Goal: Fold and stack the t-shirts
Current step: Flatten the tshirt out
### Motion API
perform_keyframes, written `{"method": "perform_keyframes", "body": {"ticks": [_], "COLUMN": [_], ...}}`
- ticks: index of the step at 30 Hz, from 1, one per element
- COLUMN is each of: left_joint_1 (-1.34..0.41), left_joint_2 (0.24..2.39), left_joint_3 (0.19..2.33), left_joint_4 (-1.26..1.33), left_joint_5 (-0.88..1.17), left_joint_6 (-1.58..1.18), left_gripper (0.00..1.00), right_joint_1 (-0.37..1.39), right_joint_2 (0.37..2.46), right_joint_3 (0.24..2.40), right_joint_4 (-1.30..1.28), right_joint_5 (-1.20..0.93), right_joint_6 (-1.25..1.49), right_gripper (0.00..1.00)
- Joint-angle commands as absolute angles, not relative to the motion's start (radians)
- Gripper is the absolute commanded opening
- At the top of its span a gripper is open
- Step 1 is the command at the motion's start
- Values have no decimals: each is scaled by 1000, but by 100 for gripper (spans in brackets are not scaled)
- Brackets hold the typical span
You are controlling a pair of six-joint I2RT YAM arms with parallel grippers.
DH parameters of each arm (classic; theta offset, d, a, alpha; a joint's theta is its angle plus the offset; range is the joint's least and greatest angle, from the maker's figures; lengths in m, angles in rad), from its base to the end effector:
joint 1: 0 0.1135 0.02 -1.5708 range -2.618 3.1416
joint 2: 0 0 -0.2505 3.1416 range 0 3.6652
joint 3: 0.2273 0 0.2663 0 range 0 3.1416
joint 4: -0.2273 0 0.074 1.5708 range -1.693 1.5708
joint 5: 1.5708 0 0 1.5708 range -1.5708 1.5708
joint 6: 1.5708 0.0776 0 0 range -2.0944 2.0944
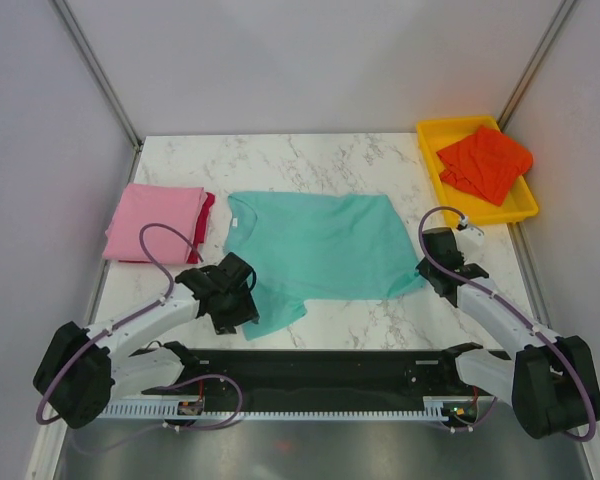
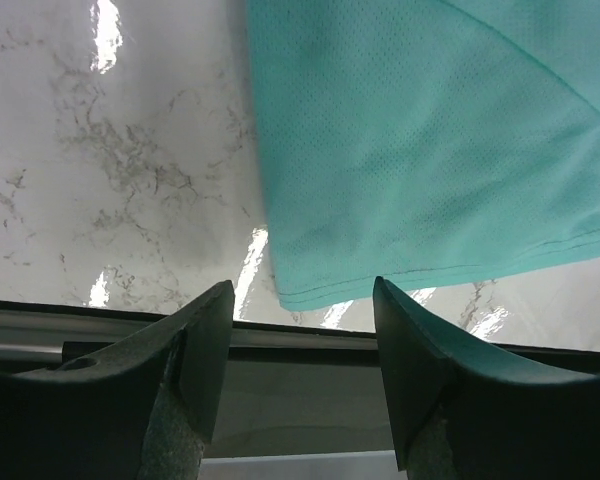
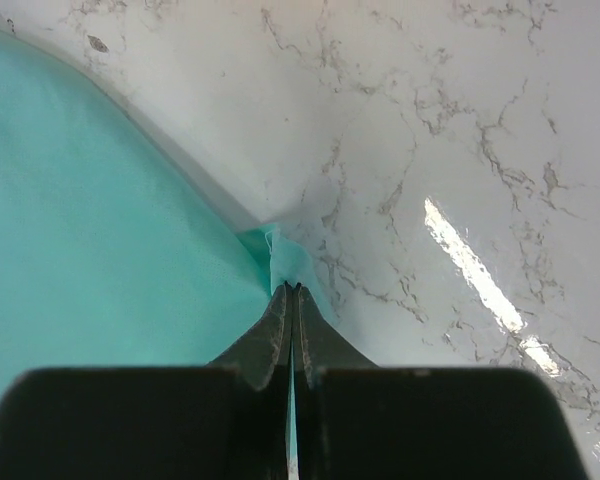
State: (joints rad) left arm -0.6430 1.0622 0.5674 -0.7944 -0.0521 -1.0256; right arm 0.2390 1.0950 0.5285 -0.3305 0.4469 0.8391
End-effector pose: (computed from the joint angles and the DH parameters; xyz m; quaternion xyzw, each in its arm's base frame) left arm 0.1600 -0.1149 0.1164 -0.1918 0.9710 -0.0866 0.1133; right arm 0.2472 0.0257 0.1351 0.3420 0.8575 -0.0140 0.3840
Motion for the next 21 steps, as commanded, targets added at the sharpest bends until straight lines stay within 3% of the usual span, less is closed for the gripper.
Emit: {"method": "perform_keyframes", "body": {"ticks": [1,7,13,16,17,21], "left_joint_1": [-679,-730,-778,-788,-788,-787], "left_joint_2": [1117,1175,1264,1298,1301,1279], "left_joint_3": [620,629,637,644,644,632], "left_joint_4": [-802,-793,-743,-727,-723,-687], "left_joint_5": [-81,-120,-106,-123,-126,-138], "left_joint_6": [-1071,-1132,-1146,-1150,-1150,-1149], "left_gripper": [65,63,53,38,28,5], "right_joint_1": [235,229,216,213,210,207], "right_joint_2": [1097,1091,1078,1068,1059,1028], "right_joint_3": [511,502,488,480,477,468], "right_joint_4": [-270,-255,-245,-245,-245,-245], "right_joint_5": [465,445,423,422,420,419], "right_joint_6": [825,813,810,807,805,799], "right_gripper": [0,0,0,0,0,0]}}
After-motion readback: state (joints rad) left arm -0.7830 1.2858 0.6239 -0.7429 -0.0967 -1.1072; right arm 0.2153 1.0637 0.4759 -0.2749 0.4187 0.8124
